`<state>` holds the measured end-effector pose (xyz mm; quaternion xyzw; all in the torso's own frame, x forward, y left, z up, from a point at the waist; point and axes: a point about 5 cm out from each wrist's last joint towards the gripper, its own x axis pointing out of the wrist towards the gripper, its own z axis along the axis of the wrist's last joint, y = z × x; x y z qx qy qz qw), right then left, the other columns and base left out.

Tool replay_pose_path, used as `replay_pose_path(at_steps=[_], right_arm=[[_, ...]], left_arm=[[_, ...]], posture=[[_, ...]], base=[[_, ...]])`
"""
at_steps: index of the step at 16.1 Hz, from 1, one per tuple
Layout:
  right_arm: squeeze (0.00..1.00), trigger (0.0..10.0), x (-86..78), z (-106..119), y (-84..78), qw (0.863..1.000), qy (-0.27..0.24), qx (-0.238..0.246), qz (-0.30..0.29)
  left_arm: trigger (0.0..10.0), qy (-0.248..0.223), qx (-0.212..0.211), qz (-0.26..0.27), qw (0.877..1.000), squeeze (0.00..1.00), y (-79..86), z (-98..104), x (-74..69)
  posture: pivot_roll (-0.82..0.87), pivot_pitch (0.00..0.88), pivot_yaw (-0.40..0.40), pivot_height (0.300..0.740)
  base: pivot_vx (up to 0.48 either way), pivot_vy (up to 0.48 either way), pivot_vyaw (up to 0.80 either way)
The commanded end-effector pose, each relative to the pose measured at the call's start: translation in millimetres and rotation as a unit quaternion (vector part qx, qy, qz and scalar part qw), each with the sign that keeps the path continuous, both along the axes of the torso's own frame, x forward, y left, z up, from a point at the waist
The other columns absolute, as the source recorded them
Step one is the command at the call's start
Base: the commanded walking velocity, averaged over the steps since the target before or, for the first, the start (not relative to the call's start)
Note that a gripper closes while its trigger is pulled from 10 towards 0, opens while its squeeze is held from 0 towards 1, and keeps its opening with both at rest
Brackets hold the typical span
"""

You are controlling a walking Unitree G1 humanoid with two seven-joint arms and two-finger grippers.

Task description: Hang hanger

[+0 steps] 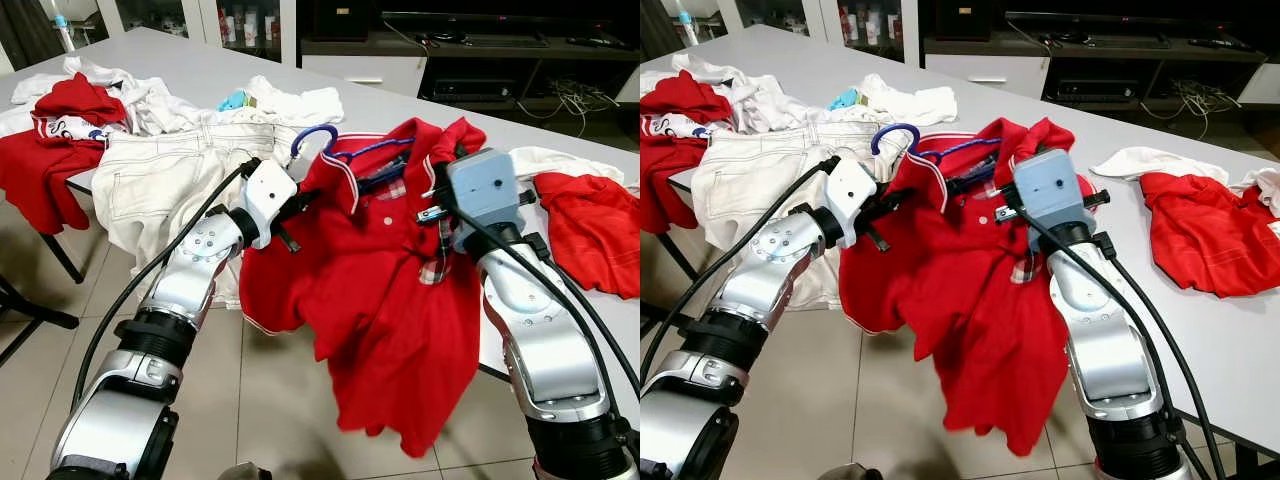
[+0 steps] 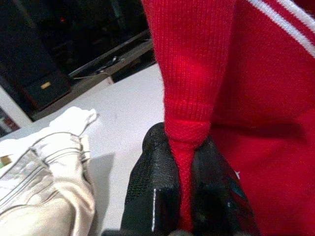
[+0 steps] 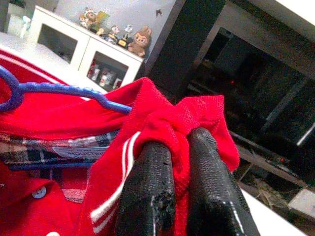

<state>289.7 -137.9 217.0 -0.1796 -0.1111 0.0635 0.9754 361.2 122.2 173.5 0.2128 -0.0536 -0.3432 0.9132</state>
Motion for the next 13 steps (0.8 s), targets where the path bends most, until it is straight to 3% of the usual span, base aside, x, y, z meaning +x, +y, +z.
replay_pose_path(at_steps=[1, 4, 5, 8, 9, 10, 12, 13], right_arm=[[0.00, 10.0, -1.5, -3, 0.0, 1.000, 0.011, 0.015, 0.013], [0.00, 10.0, 0.7, -19, -13.7, 0.997, 0.057, 0.034, -0.027], [0.00, 10.0, 1.9, -23, -27.3, 0.995, 0.068, 0.042, -0.066], [0.00, 10.0, 2.0, -24, -46.0, 0.989, 0.071, 0.046, -0.118], [0.60, 10.0, 1.5, -23, -46.7, 0.989, 0.071, 0.047, -0.120], [1.00, 10.0, 0.6, -23, -47.0, 0.989, 0.071, 0.050, -0.119], [1.00, 10.0, -1.2, -23, -46.4, 0.990, 0.073, 0.049, -0.111], [0.54, 10.0, -2.5, -21, -46.1, 0.991, 0.067, 0.052, -0.102]], left_arm=[[10.0, -0.017, -0.010, 0.025, 1.000, 0.00, 0.3, 12, 6.9], [10.0, -0.033, -0.012, 0.031, 0.999, 0.00, 2.1, 16, 7.8], [10.0, -0.041, -0.012, 0.030, 0.999, 0.00, 2.6, 18, 7.2], [10.0, -0.050, -0.011, 0.033, 0.998, 0.00, 1.7, 18, 7.3], [10.0, -0.051, -0.011, 0.033, 0.998, 0.00, 1.2, 18, 7.2], [10.0, -0.052, -0.011, 0.032, 0.998, 0.00, 0.4, 18, 7.2], [10.0, -0.052, -0.009, 0.033, 0.998, 0.00, 0.3, 17, 7.0], [10.0, -0.051, -0.008, 0.035, 0.998, 0.00, 1.5, 15, 7.0]], posture=[[-0.07, 0.000, 0.008, 0.740], [-0.07, 0.000, 0.008, 0.740], [-0.07, 0.000, 0.008, 0.740], [-0.08, 0.000, 0.010, 0.740], [-0.08, 0.000, 0.010, 0.740], [-0.08, 0.000, 0.010, 0.740], [-0.08, 0.000, 0.009, 0.740], [-0.08, 0.000, 0.008, 0.740]], base=[[0.000, 0.000, 0.00], [0.000, 0.000, 0.00], [0.000, 0.000, 0.00], [0.000, 0.000, 0.00], [0.000, 0.000, 0.00], [0.000, 0.000, 0.00], [0.000, 0.000, 0.00], [0.000, 0.000, 0.00]])
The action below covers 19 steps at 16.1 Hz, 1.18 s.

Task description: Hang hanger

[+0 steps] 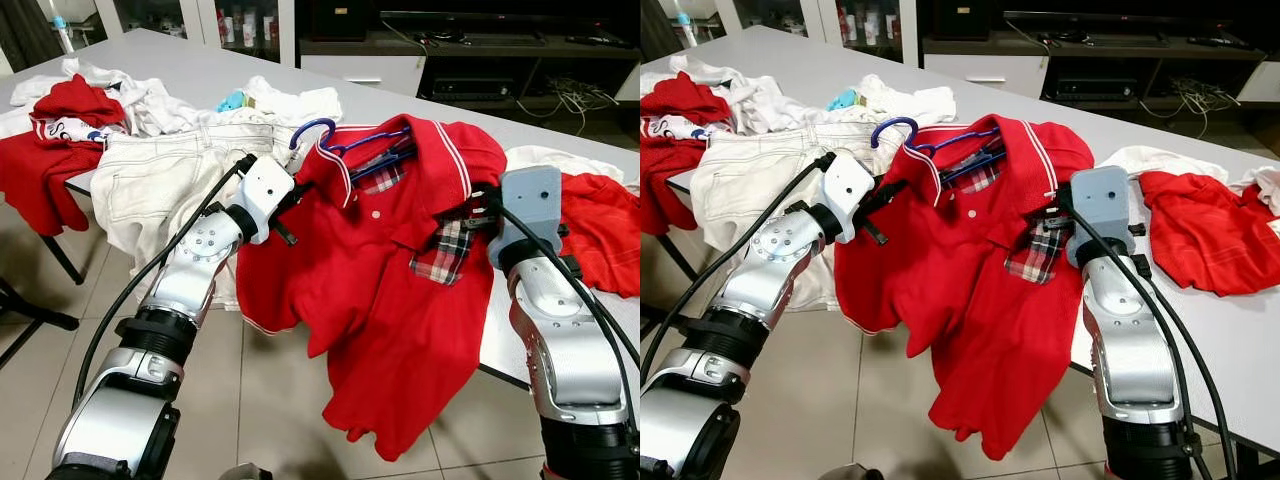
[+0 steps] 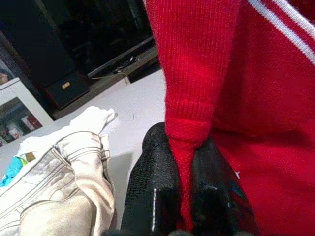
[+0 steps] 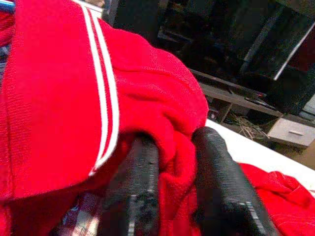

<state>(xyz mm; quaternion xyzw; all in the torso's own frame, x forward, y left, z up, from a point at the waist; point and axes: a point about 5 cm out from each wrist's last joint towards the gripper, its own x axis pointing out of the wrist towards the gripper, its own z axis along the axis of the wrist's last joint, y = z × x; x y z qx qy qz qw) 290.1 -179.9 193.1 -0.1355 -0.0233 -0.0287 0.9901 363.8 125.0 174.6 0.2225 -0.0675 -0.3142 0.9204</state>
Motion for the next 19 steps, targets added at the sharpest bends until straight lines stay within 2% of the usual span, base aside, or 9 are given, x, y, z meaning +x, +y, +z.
replay_pose_path(at_steps=[1, 4, 5, 7, 8, 11, 13, 16, 19], right_arm=[[0.00, 10.0, -4.7, 7, -4.3, 1.000, -0.019, 0.007, 0.005], [0.00, 10.0, -9.5, 9, -7.9, 0.997, -0.030, 0.068, 0.015], [0.93, 10.0, -12.9, 8, -6.3, 0.995, -0.025, 0.082, 0.044], [0.81, 10.0, -17.3, 10, -4.3, 0.994, -0.029, 0.067, 0.084], [0.00, 10.0, -18.4, 11, -5.4, 0.994, -0.028, 0.051, 0.095], [0.00, 10.0, -16.3, 16, -18.5, 0.996, -0.041, 0.030, 0.071], [1.00, 10.0, -14.7, 26, 2.3, 0.992, -0.055, 0.014, 0.116], [1.00, 10.0, -6.1, 26, 35.8, 0.988, -0.044, -0.004, 0.151], [0.00, 10.0, 4.1, 13, 49.9, 0.988, -0.011, -0.020, 0.154]], left_arm=[[10.0, -0.028, -0.007, 0.012, 1.000, 0.00, 0.2, 13, 4.6], [10.0, -0.027, -0.004, 0.020, 0.999, 0.00, 2.6, 12, 5.4], [10.0, -0.023, -0.002, 0.020, 1.000, 0.00, 3.8, 11, 5.6], [10.0, -0.017, 0.002, 0.017, 1.000, 0.00, 5.2, 8, 4.8], [10.0, -0.016, 0.002, 0.017, 1.000, 0.00, 5.7, 7, 4.7], [10.0, -0.016, 0.003, 0.017, 1.000, 0.00, 4.9, 7, 5.3], [10.0, -0.016, 0.003, 0.015, 1.000, 0.00, 3.7, 8, 5.7], [10.0, -0.017, 0.003, 0.013, 1.000, 0.00, 2.0, 8, 5.8], [10.0, -0.022, 0.000, 0.005, 1.000, 0.00, -3.3, 11, 5.0]], posture=[[-0.08, 0.000, 0.008, 0.740], [-0.08, 0.000, 0.007, 0.740], [-0.08, 0.000, 0.007, 0.740], [-0.09, 0.000, 0.012, 0.740], [-0.09, 0.000, 0.013, 0.740], [-0.09, 0.000, 0.014, 0.740], [-0.09, 0.000, 0.016, 0.740], [-0.09, 0.000, 0.018, 0.740], [-0.08, 0.000, 0.014, 0.740]], base=[[0.000, 0.000, 0.00], [0.000, 0.000, 0.00], [0.000, 0.000, 0.00], [0.000, 0.000, 0.00], [0.000, 0.000, 0.00], [0.000, 0.000, 0.00], [0.000, 0.000, 0.00], [0.000, 0.000, 0.00], [0.000, 0.000, 0.00]])
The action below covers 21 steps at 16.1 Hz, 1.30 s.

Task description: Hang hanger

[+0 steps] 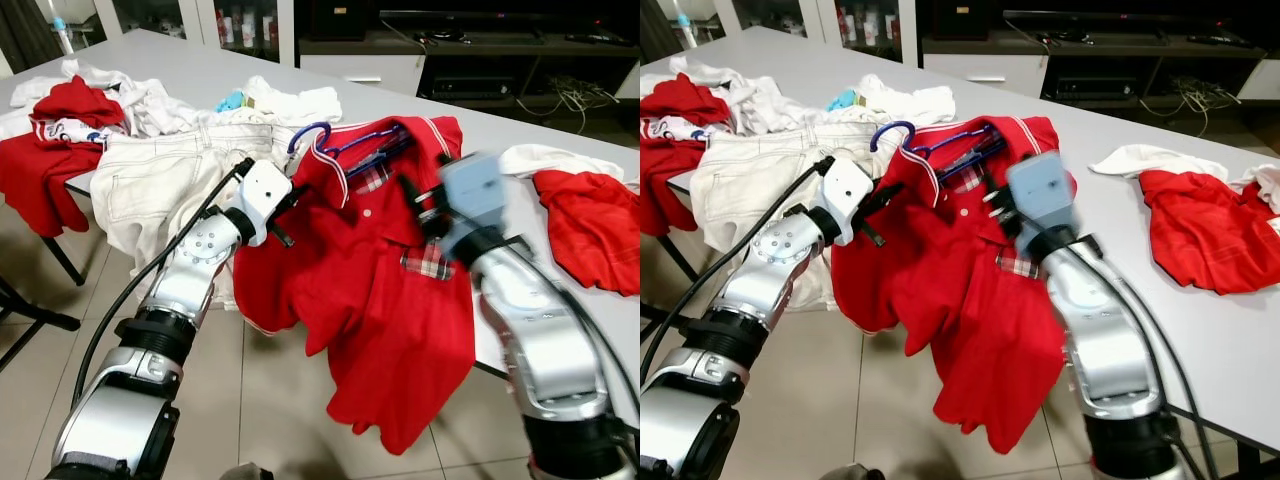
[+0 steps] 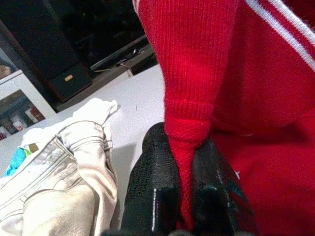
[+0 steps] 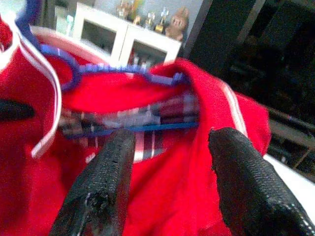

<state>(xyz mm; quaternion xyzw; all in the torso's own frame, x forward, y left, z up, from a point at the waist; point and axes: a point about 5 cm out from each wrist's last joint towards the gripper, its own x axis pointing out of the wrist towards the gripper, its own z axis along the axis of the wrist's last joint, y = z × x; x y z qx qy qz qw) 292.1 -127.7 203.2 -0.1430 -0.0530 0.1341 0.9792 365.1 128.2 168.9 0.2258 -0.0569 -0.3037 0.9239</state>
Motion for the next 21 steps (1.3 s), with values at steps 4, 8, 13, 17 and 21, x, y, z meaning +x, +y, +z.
replay_pose_path(at_steps=[4, 8, 13, 17, 21], right_arm=[[0.00, 10.0, 2.7, 3, -2.2, 1.000, -0.004, -0.006, -0.012], [0.00, 10.0, 2.7, 3, -2.2, 1.000, -0.004, -0.006, -0.012], [0.00, 10.0, 2.7, 3, -2.2, 1.000, -0.004, -0.006, -0.012], [0.00, 10.0, 2.7, 3, -2.2, 1.000, -0.004, -0.006, -0.012], [0.00, 10.0, 31.8, -5, -33.0, 0.982, -0.017, -0.077, -0.171]], left_arm=[[10.0, -0.029, -0.005, -0.009, 1.000, 0.00, -7.0, 17, 3.6], [10.0, -0.029, -0.005, -0.009, 1.000, 0.00, -7.0, 17, 3.6], [10.0, -0.029, -0.005, -0.009, 1.000, 0.00, -7.0, 17, 3.6], [10.0, -0.029, -0.005, -0.009, 1.000, 0.00, -7.0, 17, 3.6], [10.0, -0.032, 0.013, -0.060, 0.998, 0.00, -25.7, 11, -8.2]], posture=[[-0.08, 0.000, 0.014, 0.740], [-0.08, 0.000, 0.014, 0.740], [-0.08, 0.000, 0.014, 0.740], [-0.08, 0.000, 0.014, 0.740], [-0.08, 0.000, 0.017, 0.740]], base=[[0.000, 0.000, 0.00], [0.000, 0.000, 0.00], [0.000, 0.000, 0.00], [0.000, 0.000, 0.00], [0.000, 0.000, 0.00]])
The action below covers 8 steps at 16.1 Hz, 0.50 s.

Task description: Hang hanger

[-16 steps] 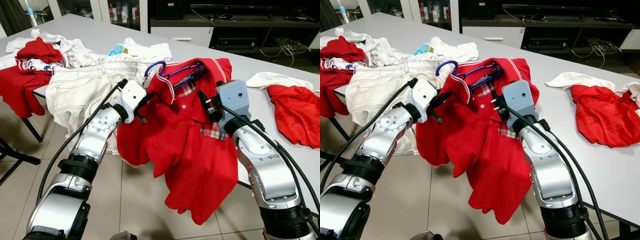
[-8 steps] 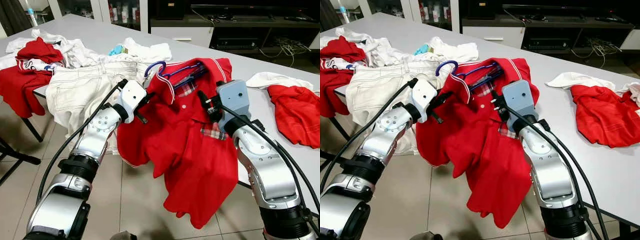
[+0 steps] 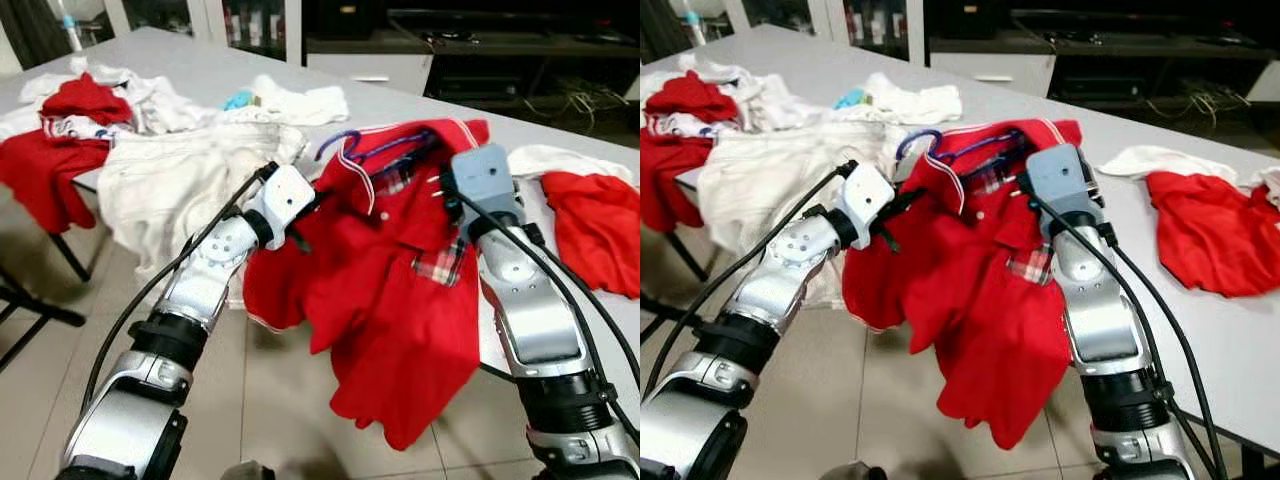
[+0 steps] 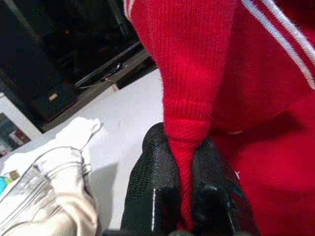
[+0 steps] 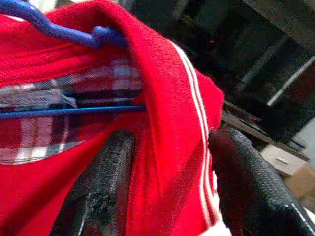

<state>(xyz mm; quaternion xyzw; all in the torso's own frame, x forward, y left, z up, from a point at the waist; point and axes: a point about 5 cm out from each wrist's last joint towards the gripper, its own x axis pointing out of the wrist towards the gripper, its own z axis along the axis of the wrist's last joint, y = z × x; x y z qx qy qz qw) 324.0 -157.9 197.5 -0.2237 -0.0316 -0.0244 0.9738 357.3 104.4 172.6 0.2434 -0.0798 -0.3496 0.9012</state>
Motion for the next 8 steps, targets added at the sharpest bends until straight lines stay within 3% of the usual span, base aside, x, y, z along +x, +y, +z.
replay_pose_path(at_steps=[1, 6, 7, 8], right_arm=[[0.00, 10.0, 0.2, 0, -3.1, 1.000, -0.003, -0.002, -0.009], [0.00, 10.0, 3.8, -11, -3.9, 1.000, 0.019, 0.020, -0.002], [0.00, 5.1, 4.6, -15, -1.5, 0.999, 0.031, 0.033, 0.010], [0.00, 2.0, 4.7, -16, -0.7, 0.999, 0.032, 0.041, 0.015]], left_arm=[[10.0, -0.009, -0.011, -0.007, 1.000, 0.00, -2.4, 6, -0.8], [10.0, -0.005, -0.017, -0.004, 1.000, 0.00, -1.6, 5, -2.6], [10.0, -0.006, -0.017, -0.004, 1.000, 0.00, -1.4, 5, -2.7], [10.0, -0.007, -0.017, -0.003, 1.000, 0.00, -1.7, 6, -2.4]], posture=[[-0.08, 0.000, 0.017, 0.740], [-0.07, 0.000, 0.013, 0.740], [-0.07, 0.000, 0.013, 0.740], [-0.07, 0.000, 0.008, 0.740]], base=[[0.000, 0.000, 0.00], [0.000, 0.000, 0.00], [0.000, 0.000, 0.00], [0.000, 0.000, 0.00]])
